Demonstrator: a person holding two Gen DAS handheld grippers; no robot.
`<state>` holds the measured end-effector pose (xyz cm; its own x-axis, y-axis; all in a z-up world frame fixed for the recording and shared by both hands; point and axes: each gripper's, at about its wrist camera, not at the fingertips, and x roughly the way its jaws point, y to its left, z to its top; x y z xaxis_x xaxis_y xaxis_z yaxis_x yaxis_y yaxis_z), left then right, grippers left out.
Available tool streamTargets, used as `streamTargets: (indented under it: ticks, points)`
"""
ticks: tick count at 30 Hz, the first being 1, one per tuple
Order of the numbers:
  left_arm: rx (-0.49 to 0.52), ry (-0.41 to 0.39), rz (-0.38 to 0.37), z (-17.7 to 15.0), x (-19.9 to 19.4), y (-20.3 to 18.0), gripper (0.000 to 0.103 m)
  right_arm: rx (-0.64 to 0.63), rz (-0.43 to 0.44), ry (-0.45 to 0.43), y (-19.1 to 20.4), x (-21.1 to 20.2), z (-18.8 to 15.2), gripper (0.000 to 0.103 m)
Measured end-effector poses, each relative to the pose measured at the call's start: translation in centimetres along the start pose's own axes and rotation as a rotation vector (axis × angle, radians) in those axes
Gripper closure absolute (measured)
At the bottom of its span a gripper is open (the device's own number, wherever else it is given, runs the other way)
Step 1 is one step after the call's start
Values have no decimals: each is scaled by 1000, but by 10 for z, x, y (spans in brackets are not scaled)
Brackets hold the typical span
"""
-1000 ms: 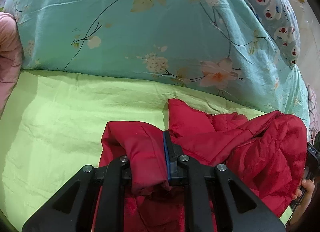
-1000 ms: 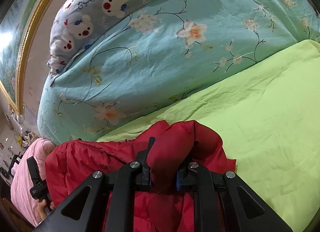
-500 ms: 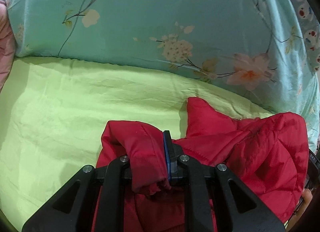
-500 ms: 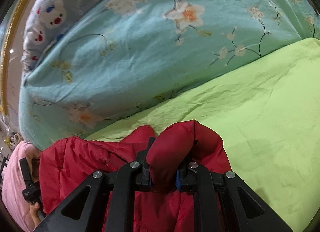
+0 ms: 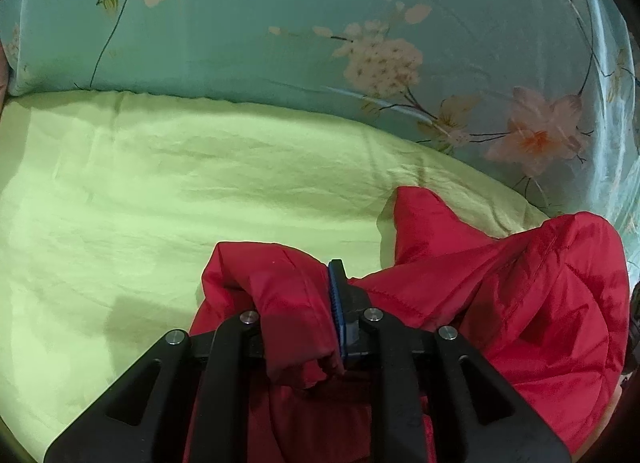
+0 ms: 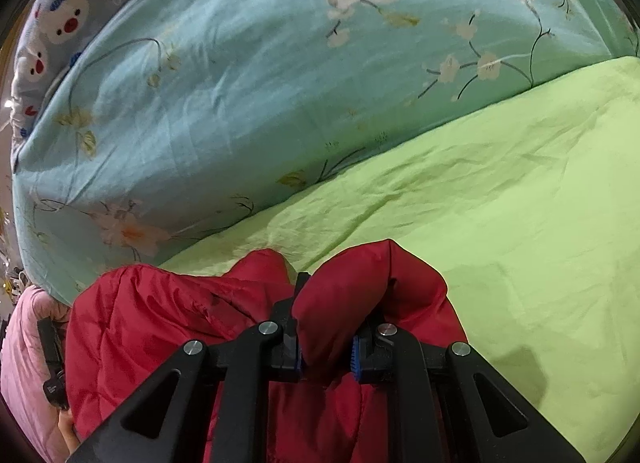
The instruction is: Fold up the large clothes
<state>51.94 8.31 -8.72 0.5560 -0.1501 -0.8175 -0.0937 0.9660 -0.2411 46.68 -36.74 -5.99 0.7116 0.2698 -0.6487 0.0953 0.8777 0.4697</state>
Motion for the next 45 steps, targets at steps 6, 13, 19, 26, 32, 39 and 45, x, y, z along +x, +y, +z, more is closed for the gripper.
streamTargets:
  ticks: [6, 13, 19, 26, 32, 39, 45]
  points:
    - [-4, 2, -10, 6, 5, 2, 86, 11, -12, 15, 0, 14, 2, 89]
    - [-30, -57, -20, -6, -21, 11, 84, 68, 29, 35, -10, 18, 1, 89]
    - [-57, -62, -28, -6, -42, 17, 81, 91, 45, 51, -10, 10, 5, 83]
    - [-76, -31, -102, 3, -61, 34, 72, 123, 85, 69, -18, 3, 8, 82]
    - [-23, -85, -35, 2, -92, 49, 27, 234, 155, 66, -34, 8, 12, 80]
    - [36, -188, -64, -6, -139, 36, 20, 228, 132, 32, -32, 5, 14, 76]
    - [188, -175, -148, -46, -144, -37, 20, 266, 142, 31, -35, -3, 20, 71]
